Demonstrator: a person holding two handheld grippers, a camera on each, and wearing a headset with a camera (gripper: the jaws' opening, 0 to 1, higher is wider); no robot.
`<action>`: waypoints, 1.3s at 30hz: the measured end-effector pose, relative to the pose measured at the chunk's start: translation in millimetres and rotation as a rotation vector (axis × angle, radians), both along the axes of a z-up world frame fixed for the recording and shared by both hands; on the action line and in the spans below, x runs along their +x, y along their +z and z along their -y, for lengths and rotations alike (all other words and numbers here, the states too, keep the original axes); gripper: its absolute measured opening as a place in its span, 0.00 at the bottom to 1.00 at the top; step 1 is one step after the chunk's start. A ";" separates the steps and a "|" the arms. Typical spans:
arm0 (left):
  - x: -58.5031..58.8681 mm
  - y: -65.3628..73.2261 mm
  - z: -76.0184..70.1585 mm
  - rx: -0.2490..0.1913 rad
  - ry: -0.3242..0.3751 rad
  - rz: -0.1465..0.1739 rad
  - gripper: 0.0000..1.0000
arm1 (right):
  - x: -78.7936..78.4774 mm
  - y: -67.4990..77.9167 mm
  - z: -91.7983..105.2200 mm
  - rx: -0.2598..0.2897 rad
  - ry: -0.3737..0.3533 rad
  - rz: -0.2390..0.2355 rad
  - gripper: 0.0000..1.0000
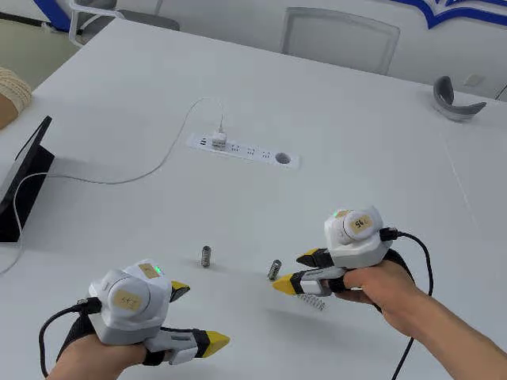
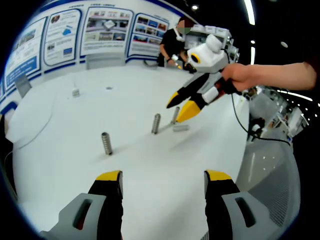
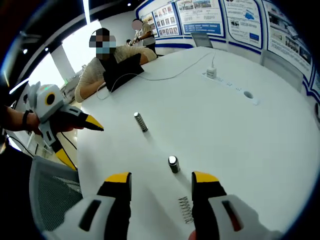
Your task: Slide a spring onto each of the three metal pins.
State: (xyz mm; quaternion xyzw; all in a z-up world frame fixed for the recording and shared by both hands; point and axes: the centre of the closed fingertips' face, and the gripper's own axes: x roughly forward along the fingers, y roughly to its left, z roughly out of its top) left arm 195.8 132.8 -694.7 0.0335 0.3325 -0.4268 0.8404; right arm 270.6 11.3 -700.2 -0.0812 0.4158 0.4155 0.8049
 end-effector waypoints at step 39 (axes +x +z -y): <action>11.5 5.4 13.1 0.017 -0.014 0.007 0.69 | -55.7 -8.1 82.6 0.146 -0.342 0.036 0.66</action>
